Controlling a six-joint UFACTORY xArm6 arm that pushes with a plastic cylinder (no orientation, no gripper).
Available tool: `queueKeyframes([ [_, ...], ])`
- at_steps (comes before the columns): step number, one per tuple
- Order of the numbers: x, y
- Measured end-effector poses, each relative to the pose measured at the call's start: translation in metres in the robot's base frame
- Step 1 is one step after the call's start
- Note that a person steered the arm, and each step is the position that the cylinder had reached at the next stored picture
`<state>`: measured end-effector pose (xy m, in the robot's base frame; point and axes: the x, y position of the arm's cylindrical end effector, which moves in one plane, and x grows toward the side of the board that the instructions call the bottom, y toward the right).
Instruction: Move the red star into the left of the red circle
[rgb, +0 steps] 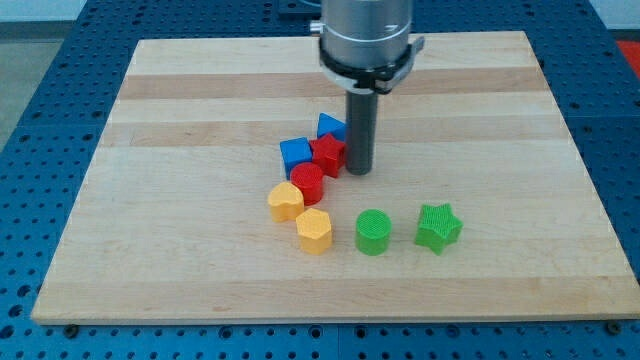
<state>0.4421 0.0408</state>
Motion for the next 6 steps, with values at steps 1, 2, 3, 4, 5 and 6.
queueKeyframes([
  [1, -0.026, 0.022],
  [2, -0.034, -0.011],
  [3, -0.027, -0.089],
  [4, 0.007, -0.137],
  [5, 0.033, -0.146],
  [6, 0.023, -0.146],
])
